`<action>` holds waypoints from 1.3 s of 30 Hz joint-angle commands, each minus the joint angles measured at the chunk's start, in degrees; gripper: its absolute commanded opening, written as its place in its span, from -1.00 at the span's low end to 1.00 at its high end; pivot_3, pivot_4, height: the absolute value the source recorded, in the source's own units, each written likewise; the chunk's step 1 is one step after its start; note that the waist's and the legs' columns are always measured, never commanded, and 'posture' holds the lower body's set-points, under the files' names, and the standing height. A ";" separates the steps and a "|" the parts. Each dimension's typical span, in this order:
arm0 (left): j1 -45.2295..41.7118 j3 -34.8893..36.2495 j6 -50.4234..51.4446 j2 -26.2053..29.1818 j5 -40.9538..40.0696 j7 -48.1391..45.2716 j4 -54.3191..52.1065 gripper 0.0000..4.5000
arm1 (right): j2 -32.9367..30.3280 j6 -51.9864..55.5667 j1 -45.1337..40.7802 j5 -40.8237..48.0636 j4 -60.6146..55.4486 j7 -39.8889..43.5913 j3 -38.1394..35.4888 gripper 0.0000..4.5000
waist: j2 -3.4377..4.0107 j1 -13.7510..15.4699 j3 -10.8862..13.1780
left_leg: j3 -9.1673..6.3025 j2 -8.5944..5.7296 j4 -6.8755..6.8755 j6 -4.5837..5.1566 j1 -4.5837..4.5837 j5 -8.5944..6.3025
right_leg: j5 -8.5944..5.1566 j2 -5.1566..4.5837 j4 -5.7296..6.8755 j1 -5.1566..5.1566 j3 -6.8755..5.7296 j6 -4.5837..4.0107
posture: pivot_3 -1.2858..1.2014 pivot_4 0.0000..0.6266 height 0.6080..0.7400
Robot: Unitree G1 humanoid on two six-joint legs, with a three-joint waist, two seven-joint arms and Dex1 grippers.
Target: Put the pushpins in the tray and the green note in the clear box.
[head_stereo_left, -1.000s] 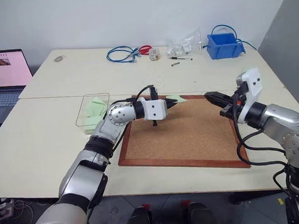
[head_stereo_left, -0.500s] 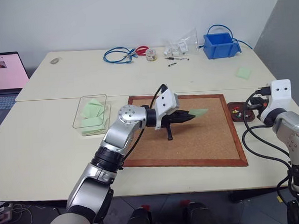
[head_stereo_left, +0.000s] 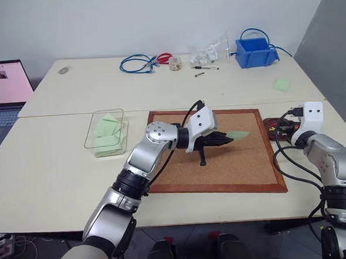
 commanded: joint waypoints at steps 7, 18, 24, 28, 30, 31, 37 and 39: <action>-0.37 0.54 1.05 -0.25 0.18 0.98 -2.57 -1.00 | -0.41 -1.89 -1.06 -0.41 -1.10 0.65 -0.90 0.44 | 0.00 0.03 0.00 | 0.01 0.00 0.00 0.00 0.00 0.00 | 0.00 0.00 0.00 0.00 0.01 0.00 | 0.03 -0.52 1.00; 0.74 7.28 9.59 3.07 -0.96 8.17 -7.48 -1.00 | -8.73 7.14 13.10 12.30 -36.67 15.31 -0.73 0.71 | 0.08 0.35 0.04 | -0.05 0.02 -0.01 0.00 -0.04 -0.01 | 0.00 0.01 -0.05 0.00 -0.02 0.00 | 0.03 -0.52 1.00; 4.44 14.25 18.26 4.61 -1.79 17.85 -14.68 -1.00 | -11.16 15.55 10.26 28.94 -49.15 17.95 -1.60 0.71 | 0.04 0.10 0.06 | -0.17 0.03 0.02 0.01 0.03 -0.01 | 0.00 0.00 -0.04 0.08 -0.07 0.01 | 0.03 -0.52 1.00; 8.05 20.27 23.62 5.52 0.31 27.63 -19.60 -1.00 | -9.99 16.80 5.31 31.96 -49.74 15.78 2.37 0.71 | 0.02 0.38 0.07 | -0.21 0.05 0.03 0.01 0.03 -0.01 | 0.00 -0.02 -0.04 0.08 -0.08 0.02 | 0.03 -0.52 1.00; 9.61 24.11 25.98 6.04 1.88 33.33 -21.36 -1.00 | -8.94 16.19 3.29 31.37 -48.86 14.93 4.77 0.71 | 0.01 0.41 0.08 | -0.21 0.05 0.02 0.00 0.02 -0.01 | 0.00 -0.01 -0.05 0.08 -0.12 0.02 | 0.03 -0.52 1.00; 11.04 25.97 26.84 7.20 2.73 35.18 -23.25 -1.00 | -8.31 15.68 2.24 30.84 -48.10 14.74 5.97 0.71 | 0.01 0.44 0.08 | -0.22 0.06 0.02 0.00 0.02 -0.01 | 0.00 -0.01 -0.04 0.06 -0.12 0.02 | 0.03 -0.52 1.00; 16.21 34.69 29.62 9.46 7.02 46.55 -27.75 -1.00 | -6.33 12.13 -1.95 27.37 -42.86 15.94 10.97 0.71 | -0.05 0.79 0.11 | -0.27 0.14 -0.01 0.00 -0.01 0.00 | 0.00 -0.06 -0.06 0.00 -0.09 0.01 | 0.03 -0.52 1.00; 16.53 36.28 29.88 8.62 7.30 49.06 -27.02 -1.00 | -6.24 11.04 -2.74 26.44 -41.68 16.76 12.10 0.71 | -0.07 0.98 0.12 | -0.25 0.13 0.00 0.00 -0.02 0.00 | 0.00 -0.09 -0.07 0.03 -0.11 0.01 | 0.03 -0.52 1.00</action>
